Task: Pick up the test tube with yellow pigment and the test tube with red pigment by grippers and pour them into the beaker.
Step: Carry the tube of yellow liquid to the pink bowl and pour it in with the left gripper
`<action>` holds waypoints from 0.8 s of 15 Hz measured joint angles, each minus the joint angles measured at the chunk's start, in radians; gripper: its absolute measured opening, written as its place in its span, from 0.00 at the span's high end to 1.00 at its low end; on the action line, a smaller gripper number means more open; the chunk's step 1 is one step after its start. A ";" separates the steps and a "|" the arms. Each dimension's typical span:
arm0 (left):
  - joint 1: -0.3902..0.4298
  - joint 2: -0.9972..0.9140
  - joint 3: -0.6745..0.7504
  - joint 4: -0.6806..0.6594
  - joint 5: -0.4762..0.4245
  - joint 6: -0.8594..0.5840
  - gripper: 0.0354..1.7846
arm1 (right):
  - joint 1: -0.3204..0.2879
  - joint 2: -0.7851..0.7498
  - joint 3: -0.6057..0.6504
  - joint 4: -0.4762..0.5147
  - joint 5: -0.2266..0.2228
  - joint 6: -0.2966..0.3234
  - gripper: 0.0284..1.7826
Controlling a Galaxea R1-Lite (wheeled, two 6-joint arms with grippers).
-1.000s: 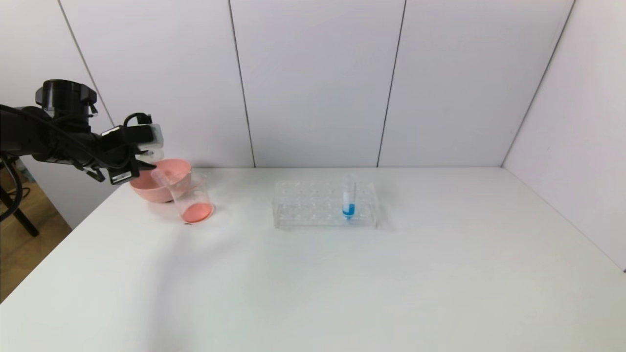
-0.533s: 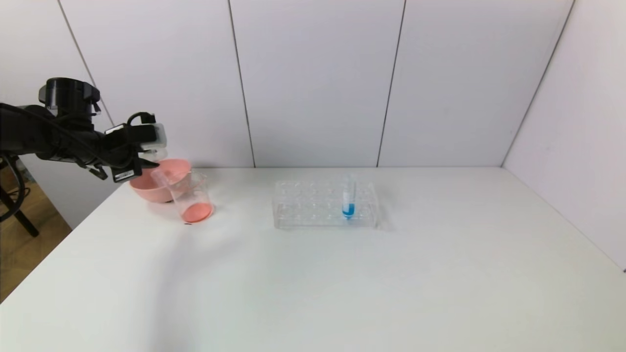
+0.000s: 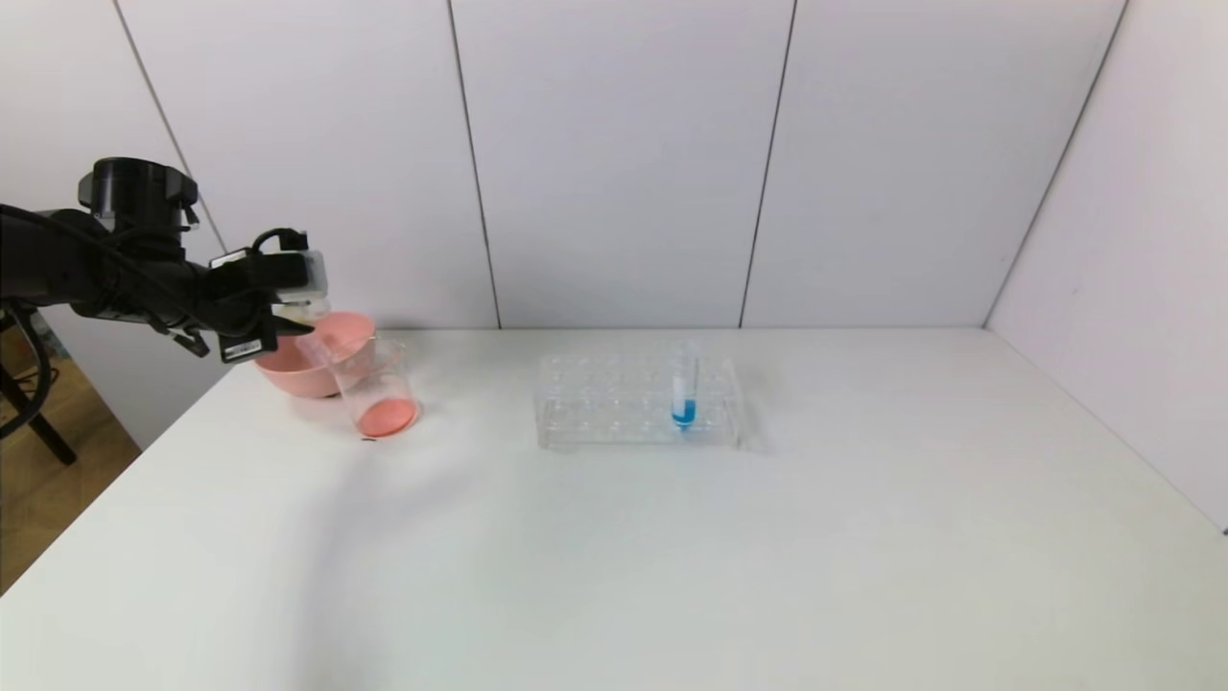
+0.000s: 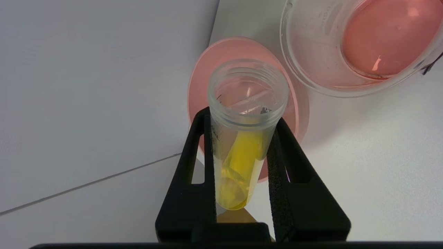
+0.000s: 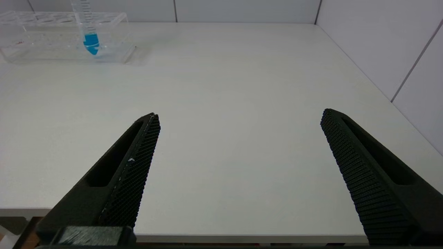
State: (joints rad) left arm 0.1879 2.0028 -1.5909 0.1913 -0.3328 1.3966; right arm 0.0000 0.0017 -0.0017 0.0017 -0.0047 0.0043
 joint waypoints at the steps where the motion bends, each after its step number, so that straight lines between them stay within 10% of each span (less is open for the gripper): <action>1: -0.003 0.000 -0.001 0.004 0.000 0.002 0.77 | 0.000 0.000 0.000 0.000 0.000 0.000 0.05; 12: -0.007 0.004 -0.064 0.167 -0.015 0.003 0.77 | 0.000 0.000 0.000 0.000 0.000 0.000 0.05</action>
State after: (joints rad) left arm 0.1804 2.0070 -1.6545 0.3587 -0.3481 1.3998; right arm 0.0000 0.0017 -0.0013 0.0017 -0.0047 0.0043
